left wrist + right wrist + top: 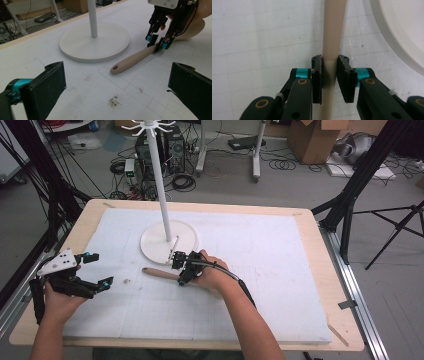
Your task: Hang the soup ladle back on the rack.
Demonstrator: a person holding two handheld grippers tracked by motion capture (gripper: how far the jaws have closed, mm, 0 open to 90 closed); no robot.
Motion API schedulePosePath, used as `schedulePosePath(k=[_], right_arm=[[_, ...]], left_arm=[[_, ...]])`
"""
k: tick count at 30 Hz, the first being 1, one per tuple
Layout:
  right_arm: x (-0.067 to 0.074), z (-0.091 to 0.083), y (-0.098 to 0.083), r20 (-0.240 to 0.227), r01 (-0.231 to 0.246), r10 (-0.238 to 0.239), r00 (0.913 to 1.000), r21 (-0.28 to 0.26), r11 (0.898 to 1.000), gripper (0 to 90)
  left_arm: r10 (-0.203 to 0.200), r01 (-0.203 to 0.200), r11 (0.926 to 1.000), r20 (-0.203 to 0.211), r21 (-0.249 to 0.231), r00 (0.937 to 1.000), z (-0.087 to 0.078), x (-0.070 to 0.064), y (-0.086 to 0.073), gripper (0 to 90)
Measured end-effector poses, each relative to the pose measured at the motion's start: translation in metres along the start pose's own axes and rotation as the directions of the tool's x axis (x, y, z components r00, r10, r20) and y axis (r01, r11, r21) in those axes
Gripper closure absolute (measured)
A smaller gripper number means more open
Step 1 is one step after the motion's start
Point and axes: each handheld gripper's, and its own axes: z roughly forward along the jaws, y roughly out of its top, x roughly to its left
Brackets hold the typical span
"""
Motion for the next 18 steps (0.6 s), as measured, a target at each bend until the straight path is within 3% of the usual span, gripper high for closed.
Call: schedulePosePath(k=[18], right_arm=[[0.0056, -0.0064, -0.0013, -0.024, 0.041, -0.041, 0.9989, -0.013, 0.999, 77.1]], left_arm=[[0.001, -0.001, 1.0000, 0.011, 0.001, 0.9999, -0.0009, 0.0008, -0.0003, 1.7]])
